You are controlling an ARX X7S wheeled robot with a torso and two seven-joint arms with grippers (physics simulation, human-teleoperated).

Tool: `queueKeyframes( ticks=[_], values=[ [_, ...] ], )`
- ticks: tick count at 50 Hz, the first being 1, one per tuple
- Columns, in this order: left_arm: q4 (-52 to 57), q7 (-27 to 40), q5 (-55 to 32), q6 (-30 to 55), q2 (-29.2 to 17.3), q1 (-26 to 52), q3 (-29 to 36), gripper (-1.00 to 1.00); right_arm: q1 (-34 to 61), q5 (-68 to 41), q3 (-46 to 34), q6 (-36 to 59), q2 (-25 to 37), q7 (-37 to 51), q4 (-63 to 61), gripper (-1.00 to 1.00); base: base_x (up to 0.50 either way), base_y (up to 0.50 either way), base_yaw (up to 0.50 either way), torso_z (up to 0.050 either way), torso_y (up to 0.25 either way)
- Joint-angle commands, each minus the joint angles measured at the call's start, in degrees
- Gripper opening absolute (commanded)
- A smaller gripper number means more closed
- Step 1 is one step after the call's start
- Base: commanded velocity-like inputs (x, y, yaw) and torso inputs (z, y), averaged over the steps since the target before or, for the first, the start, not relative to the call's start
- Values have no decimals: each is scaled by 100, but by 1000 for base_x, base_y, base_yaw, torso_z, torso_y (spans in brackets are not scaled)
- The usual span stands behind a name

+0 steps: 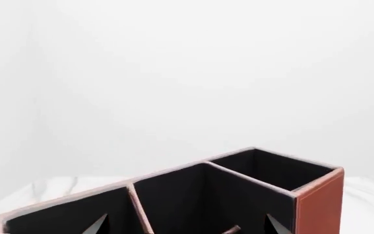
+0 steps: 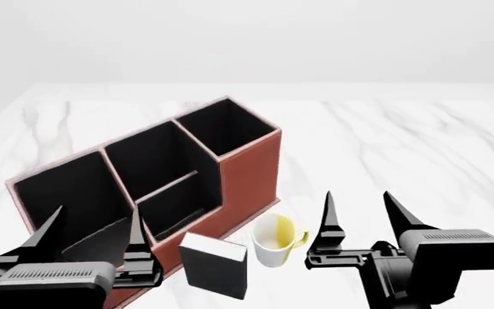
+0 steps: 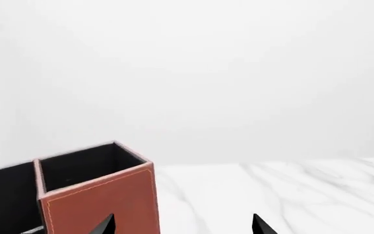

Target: Pick up the book and place it in the right compartment of the caddy.

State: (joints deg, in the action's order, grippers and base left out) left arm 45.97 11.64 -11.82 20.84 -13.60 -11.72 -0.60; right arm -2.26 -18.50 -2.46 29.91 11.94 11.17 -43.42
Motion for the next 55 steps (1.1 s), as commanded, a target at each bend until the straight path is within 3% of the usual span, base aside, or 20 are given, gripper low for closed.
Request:
queueKeyframes(
  ticks=[1, 6, 26, 35, 55],
  values=[
    [-12, 64, -27, -30, -60, -10, 48, 100, -59, -61, 22, -158, 15, 9, -7, 100, 0, 0, 0, 0, 13],
    [-26, 92, -30, -39, -80, -7, 76, 100, -45, -105, 2, -131, 20, 19, 28, 100, 0, 0, 0, 0, 0],
    [-41, 179, -67, -76, -161, -10, 142, 100, -62, -213, 0, -227, 66, 53, 55, 100, 0, -491, 0, 0, 0],
    [-53, 217, -100, -92, -192, -3, 157, 100, -16, -164, 36, -241, 79, 175, 138, 100, 0, -26, 0, 0, 0],
    [-60, 303, -147, -120, -263, -4, 189, 100, 5, -87, -112, -139, 180, 311, 27, 100, 0, 0, 500, 0, 0]
  ],
)
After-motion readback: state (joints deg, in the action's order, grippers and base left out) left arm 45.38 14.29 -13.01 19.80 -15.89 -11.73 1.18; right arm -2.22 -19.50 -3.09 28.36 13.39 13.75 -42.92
